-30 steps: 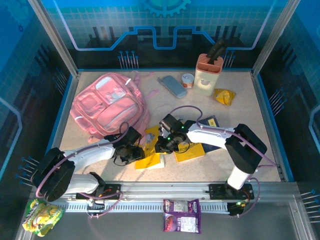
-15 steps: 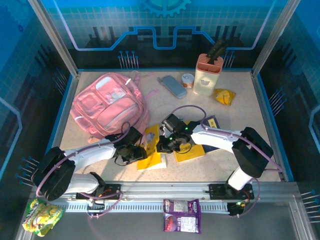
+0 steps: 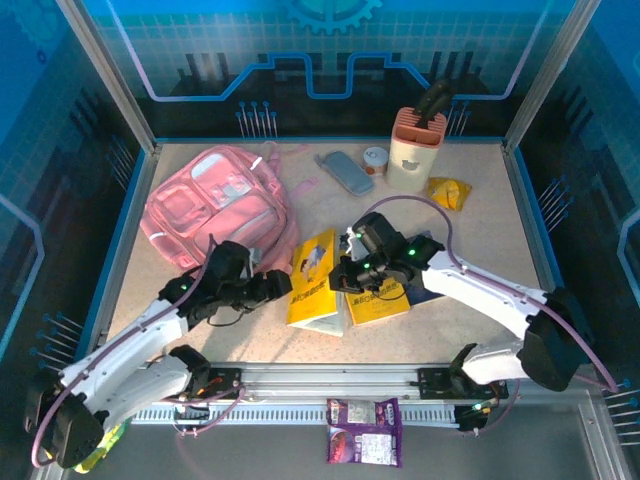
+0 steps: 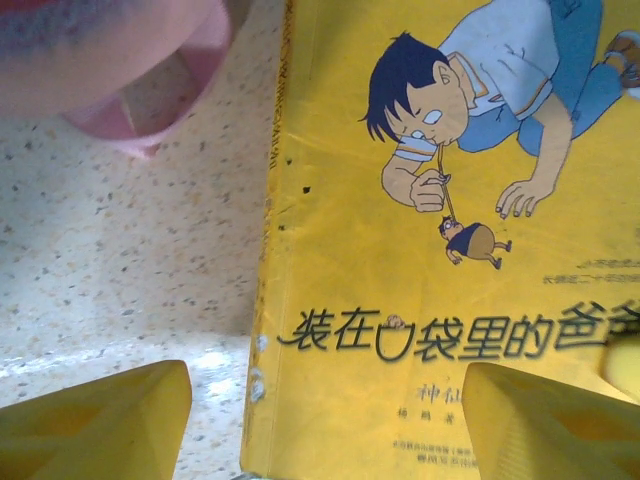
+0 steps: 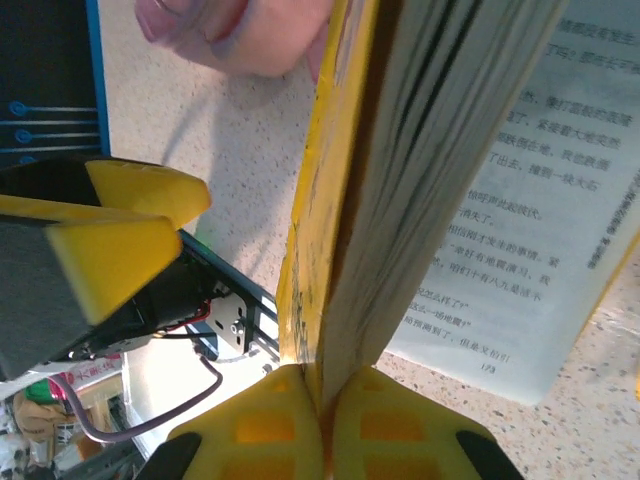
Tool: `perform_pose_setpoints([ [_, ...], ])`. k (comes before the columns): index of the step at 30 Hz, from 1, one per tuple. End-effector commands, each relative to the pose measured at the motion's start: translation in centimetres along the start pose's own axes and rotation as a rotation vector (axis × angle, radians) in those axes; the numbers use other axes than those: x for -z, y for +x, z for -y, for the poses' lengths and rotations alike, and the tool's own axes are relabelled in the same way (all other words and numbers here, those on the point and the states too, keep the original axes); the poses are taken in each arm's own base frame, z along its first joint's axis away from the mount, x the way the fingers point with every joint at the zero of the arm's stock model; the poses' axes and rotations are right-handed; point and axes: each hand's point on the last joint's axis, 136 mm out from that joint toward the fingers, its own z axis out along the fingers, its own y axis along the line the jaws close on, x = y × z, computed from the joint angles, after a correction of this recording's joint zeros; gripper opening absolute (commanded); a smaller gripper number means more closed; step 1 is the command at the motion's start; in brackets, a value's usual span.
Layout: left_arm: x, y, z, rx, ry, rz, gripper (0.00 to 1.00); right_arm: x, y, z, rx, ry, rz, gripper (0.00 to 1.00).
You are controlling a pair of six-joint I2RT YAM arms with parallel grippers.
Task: Pack the student bag
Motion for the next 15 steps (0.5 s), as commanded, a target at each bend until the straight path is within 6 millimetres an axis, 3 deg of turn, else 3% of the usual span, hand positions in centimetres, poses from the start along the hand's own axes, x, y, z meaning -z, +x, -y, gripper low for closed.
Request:
perform_pose_setpoints([
  [1,1.4,-0.6,2.4,0.002,0.098,-0.007,0.75,4.0,-1.5,-2.9,0.098,-0.067,0.089,0.05],
  [8,2.8,-3.9,5.7,-0.033,0.25,0.081,0.85,8.1,-3.6,-6.5,0.174,-0.212,0.152,0.05],
  [15,3.0,-5.9,8.9,-0.08,0.364,0.127,0.9,9.6,-5.1,-9.4,0.219,-0.32,0.185,0.05],
])
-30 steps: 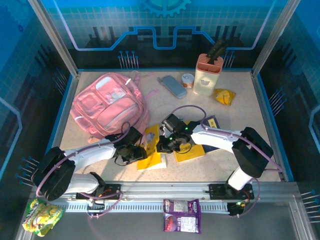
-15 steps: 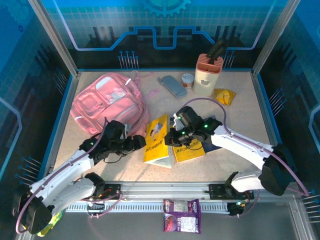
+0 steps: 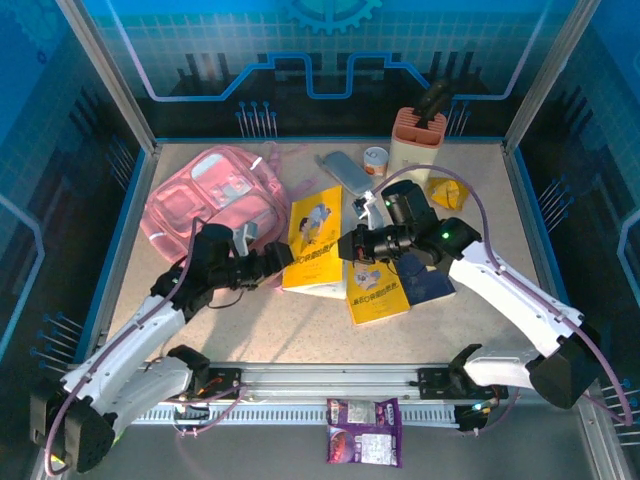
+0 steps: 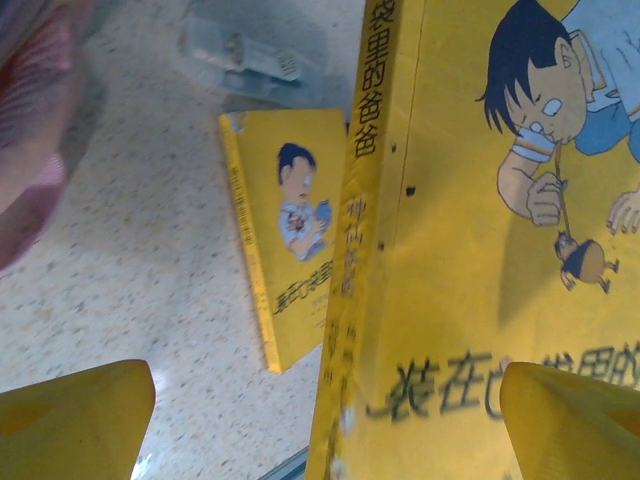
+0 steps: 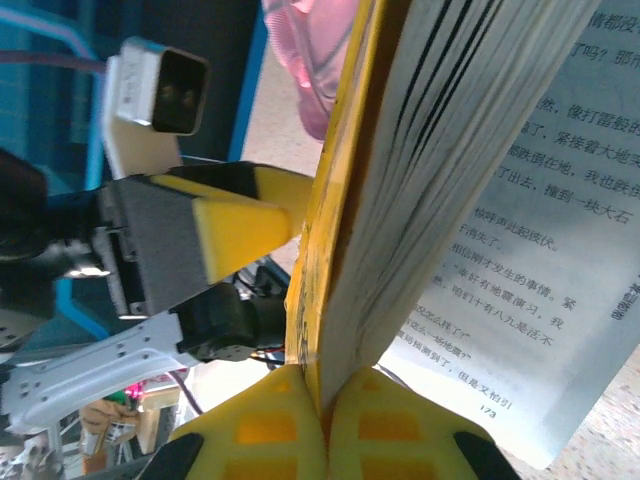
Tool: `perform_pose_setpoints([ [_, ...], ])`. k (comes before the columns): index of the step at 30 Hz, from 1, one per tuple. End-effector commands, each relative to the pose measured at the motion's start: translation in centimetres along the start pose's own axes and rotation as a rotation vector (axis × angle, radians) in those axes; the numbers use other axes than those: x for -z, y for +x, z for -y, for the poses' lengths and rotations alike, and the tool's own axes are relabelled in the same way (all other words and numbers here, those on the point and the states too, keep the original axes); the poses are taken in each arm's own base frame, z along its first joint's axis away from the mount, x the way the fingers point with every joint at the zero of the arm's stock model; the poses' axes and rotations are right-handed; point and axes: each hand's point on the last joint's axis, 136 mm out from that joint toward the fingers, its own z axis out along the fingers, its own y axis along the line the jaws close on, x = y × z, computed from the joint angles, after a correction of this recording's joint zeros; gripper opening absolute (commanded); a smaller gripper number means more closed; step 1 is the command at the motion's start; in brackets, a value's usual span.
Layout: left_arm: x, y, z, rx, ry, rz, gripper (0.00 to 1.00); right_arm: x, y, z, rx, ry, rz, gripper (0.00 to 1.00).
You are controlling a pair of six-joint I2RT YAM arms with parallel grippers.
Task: Pack the student bag
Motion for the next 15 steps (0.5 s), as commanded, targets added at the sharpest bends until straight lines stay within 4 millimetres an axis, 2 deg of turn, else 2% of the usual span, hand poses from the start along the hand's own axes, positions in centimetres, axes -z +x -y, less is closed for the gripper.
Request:
perform_pose_setpoints([
  [1,0.1,-1.7,3.8,-0.052,0.126,0.023,0.9,1.1,-1.9,-3.7,0.079,-0.15,0.04,0.05],
  [4,0.1,-2.1,5.3,-0.067,0.176,0.023,0.88,0.6,-2.0,-3.6,0.069,-0.168,0.04,0.04],
  [8,1.2,-2.7,7.2,-0.085,0.262,0.066,0.76,0.2,-2.0,-2.3,0.052,-0.149,0.038,0.04],
  [13,1.8,-2.9,8.2,-0.083,0.299,0.081,0.62,0.2,-2.1,-1.0,0.047,-0.124,0.044,0.05],
  [15,2.0,-2.9,8.6,-0.081,0.316,0.08,0.53,0.0,-2.1,-0.5,0.043,-0.118,0.042,0.05],
])
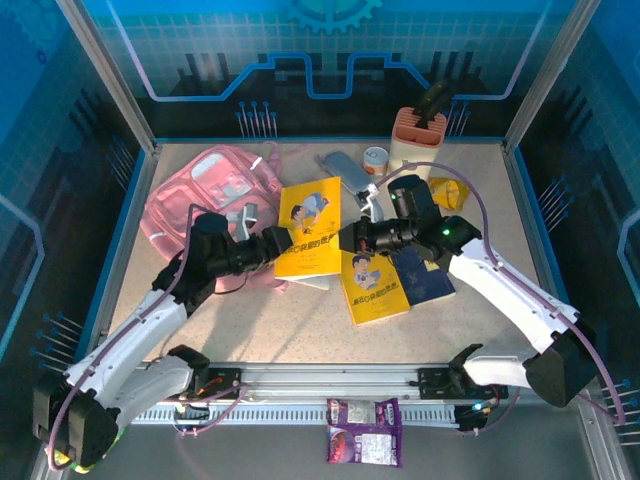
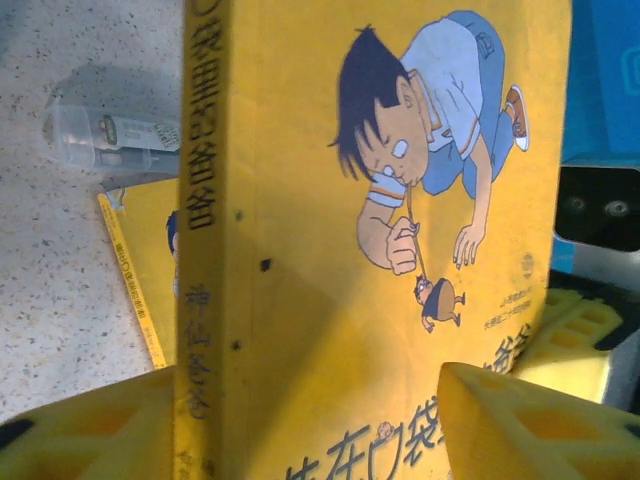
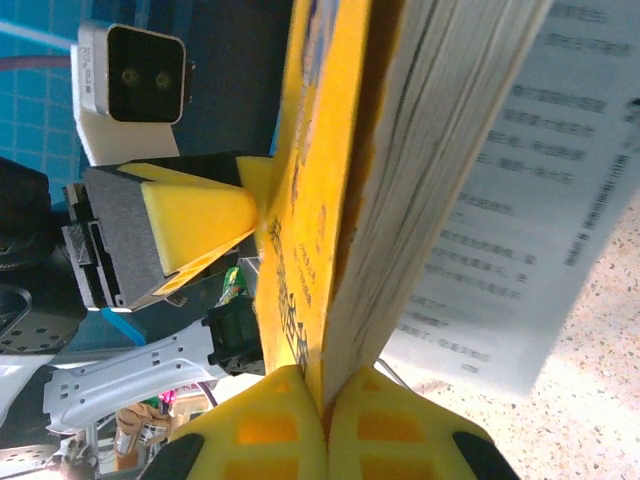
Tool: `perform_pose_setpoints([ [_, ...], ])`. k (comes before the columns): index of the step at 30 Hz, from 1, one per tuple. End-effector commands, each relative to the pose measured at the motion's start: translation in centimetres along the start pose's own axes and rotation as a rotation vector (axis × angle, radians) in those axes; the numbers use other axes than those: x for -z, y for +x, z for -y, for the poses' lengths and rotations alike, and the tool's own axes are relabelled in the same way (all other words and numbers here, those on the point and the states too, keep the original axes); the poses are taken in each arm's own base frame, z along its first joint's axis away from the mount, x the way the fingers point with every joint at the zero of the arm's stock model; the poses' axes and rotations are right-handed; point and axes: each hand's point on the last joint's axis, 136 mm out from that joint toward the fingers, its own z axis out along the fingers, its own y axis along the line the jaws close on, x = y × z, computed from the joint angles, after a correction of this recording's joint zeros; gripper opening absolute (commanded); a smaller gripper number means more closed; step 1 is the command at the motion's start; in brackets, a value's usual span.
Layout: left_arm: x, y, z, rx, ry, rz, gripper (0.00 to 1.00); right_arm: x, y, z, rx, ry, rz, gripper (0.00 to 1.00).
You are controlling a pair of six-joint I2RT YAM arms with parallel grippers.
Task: Pack the student bag
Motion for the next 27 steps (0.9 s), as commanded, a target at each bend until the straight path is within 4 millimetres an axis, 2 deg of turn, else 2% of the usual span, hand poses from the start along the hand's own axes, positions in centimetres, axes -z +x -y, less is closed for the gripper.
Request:
perform_pose_setpoints([
  [1,0.9,-0.6,4.4,-0.056,0.152,0.009,0.49,0.0,-0.6,-0.4,0.055,-0.04,0.013,0.06],
  [6,0.9,-0.9,4.8,-0.057,0.157,0.023,0.29,0.0,-0.8,0.1,0.066,-0.034,0.015,0.12],
  [11,1.3,-1.5,5.4,-0.072,0.161,0.05,0.14,0.1,-0.8,0.9,0.066,-0.018,0.014,0.27],
  [17,2.1,-2.8,7.3,-0.109,0.193,0.112,0.0,1.6,-1.2,2.9,0.016,0.066,0.047,0.77],
  [19,2.5,-3.3,8.3,-0.133,0.216,0.134,0.0,2.3,-1.6,3.2,-0.013,0.074,0.044,0.93],
  [20,2.7,-3.5,8.8,-0.144,0.226,0.142,0.0,2.5,-1.6,3.3,-0.024,0.079,0.041,0.98],
  [27,3.4,-4.9,13.1,-0.17,0.358,0.193,0.0,2.1,-2.5,0.7,-0.025,-0.08,0.05,1.0],
])
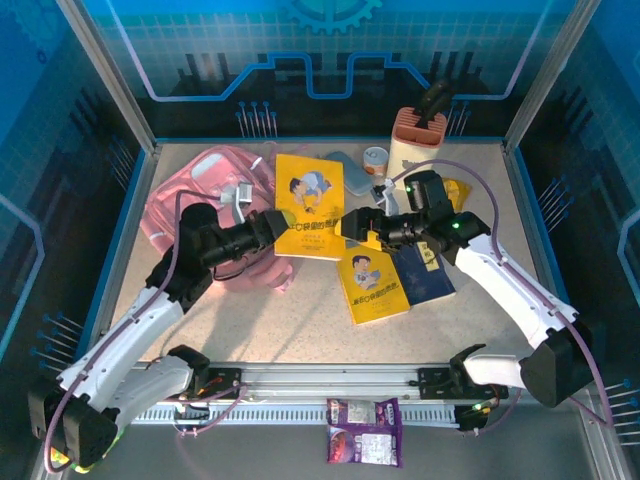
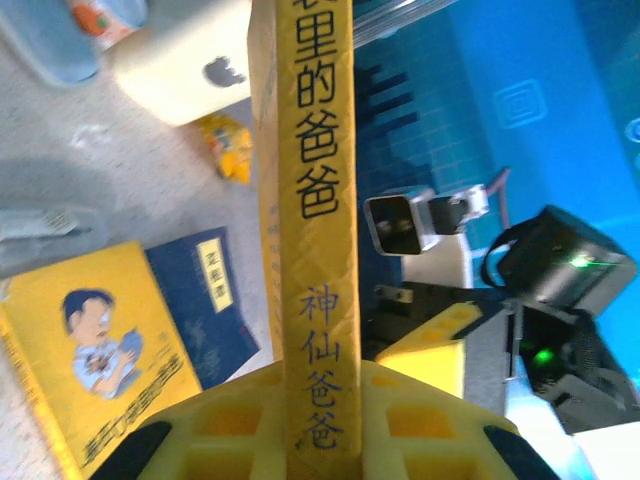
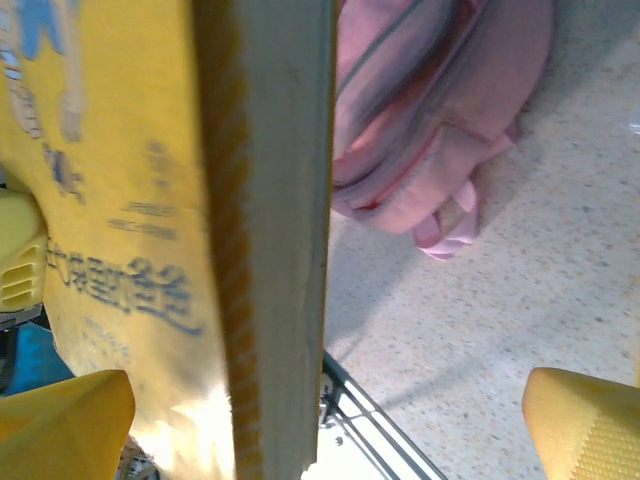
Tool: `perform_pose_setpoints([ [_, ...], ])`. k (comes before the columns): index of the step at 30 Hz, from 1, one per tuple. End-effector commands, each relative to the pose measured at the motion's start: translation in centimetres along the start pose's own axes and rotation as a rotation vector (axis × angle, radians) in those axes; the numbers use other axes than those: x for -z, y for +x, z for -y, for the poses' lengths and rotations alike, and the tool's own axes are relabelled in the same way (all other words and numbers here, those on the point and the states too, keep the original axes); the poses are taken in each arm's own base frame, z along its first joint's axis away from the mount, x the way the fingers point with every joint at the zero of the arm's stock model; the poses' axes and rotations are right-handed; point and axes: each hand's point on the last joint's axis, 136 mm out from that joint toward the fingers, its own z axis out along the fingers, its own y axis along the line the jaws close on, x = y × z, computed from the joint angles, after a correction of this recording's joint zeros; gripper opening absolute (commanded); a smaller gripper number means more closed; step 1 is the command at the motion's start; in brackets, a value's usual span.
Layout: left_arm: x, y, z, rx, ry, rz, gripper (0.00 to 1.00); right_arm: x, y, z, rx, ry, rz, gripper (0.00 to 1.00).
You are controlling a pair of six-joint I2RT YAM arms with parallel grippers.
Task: Pack the student bag
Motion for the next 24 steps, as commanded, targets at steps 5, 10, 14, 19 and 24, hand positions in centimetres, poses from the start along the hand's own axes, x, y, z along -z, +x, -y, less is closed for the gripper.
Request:
perform_pose_setpoints([
  [5,-0.2,-2.6,7.9,-0.106,0.214,0.092,0.0,0.5,-1.5,-5.9,0.03,-0.271,0.003,1.0],
  [10,-0.7,-2.7,7.8,-0.114,0.199,0.108,0.0,1.8,-1.8,-8.5,0.063,-0.357,0.017,1.0],
  [14,-1.0,-2.5,6.3,-0.114,0.139,0.106,0.0,3.3,-1.6,-9.9,0.073,-0.405,0.033,1.0],
  [19,-1.1,-2.5,4.6,-0.112,0.062,0.114,0.0,4.8,-1.7,-10.1,0.068,-0.407,0.061,0.87],
  [24,-1.3,-2.2,3.9,-0.115,0.046,0.098,0.0,4.7,-1.7,-9.0,0.037,-0.391,0.064,0.69],
])
